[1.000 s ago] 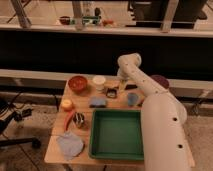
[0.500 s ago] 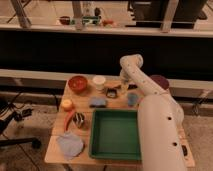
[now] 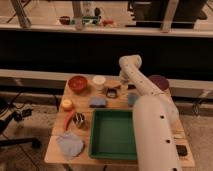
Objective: Wipe tray with brush
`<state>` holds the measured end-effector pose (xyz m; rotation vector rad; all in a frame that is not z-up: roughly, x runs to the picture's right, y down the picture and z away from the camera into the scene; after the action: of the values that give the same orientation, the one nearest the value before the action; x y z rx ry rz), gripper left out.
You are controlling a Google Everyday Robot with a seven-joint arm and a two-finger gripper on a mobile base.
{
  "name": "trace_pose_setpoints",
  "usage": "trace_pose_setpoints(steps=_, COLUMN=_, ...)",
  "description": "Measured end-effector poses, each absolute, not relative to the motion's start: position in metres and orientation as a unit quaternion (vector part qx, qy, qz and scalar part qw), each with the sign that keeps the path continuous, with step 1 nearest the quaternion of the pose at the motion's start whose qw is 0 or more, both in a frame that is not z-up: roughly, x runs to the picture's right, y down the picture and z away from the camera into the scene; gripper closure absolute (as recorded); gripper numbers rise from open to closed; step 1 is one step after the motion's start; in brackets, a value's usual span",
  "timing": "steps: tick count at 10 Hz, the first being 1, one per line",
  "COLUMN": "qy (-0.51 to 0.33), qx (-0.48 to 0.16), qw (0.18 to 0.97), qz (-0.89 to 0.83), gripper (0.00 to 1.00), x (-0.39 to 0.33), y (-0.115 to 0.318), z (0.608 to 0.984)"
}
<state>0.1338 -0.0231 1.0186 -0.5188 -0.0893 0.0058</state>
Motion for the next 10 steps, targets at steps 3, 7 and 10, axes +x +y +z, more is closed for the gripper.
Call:
trace_pose_setpoints(steps=3, qy=-0.04, qx=-0.271, qw=0.962, qz=0.011, gripper=0.3, x=0.148, y=-0.02, z=1.024)
trace_pose_setpoints(steps=7, qy=-0.045, qx=-0.297, qw=0.954, qz=0.017, gripper=0.46, x=0.154, y=-0.011, z=1.033)
trace_pose_setpoints(steps=10, qy=-0.056, qx=-0.305, qw=0.95, qz=0.019, gripper=0.46, x=0.156, y=-0.006, z=1.034)
